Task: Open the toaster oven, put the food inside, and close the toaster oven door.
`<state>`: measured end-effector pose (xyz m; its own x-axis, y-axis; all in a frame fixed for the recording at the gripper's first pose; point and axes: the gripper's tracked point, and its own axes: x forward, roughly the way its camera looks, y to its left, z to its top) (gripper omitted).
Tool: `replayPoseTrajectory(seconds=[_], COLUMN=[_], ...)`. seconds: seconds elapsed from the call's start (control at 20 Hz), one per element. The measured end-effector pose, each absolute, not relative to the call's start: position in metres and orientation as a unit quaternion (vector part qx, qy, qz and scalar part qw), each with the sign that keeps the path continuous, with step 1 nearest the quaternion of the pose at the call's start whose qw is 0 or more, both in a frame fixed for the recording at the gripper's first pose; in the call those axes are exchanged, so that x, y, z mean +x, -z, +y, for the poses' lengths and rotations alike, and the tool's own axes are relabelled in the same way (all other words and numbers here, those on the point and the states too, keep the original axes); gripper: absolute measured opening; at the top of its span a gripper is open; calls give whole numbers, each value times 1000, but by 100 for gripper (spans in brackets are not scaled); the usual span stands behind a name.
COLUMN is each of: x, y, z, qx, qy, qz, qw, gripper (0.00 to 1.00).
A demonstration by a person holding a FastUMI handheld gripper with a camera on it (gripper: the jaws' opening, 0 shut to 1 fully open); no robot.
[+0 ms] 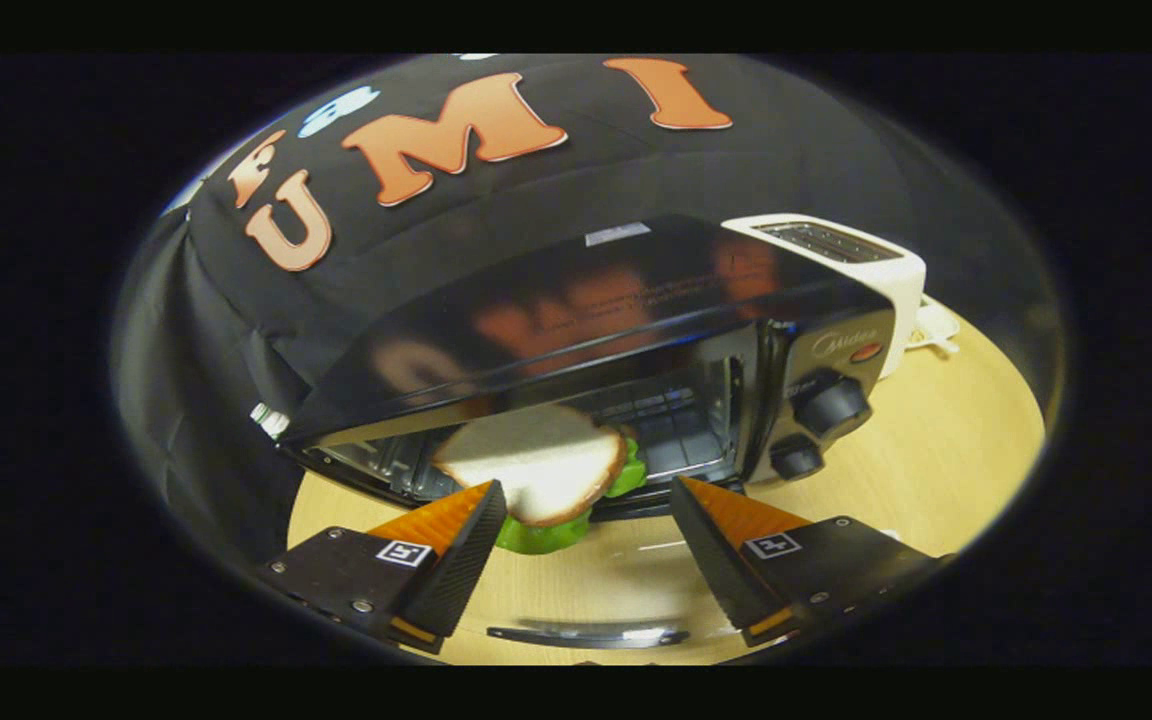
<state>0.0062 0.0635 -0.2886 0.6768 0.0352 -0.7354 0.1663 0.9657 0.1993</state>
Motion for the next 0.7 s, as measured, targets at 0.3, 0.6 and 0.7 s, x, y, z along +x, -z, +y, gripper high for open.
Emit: replayPoseTrajectory(seconds=[0.3, 0.6, 0.7], x=[-45, -120, -145], y=[272, 290, 300], z=[68, 82, 84], qx=[52, 65, 53], qy=[-31, -70, -79], qz=[418, 480, 499], qw=[906, 872, 861], gripper=[98, 98, 98])
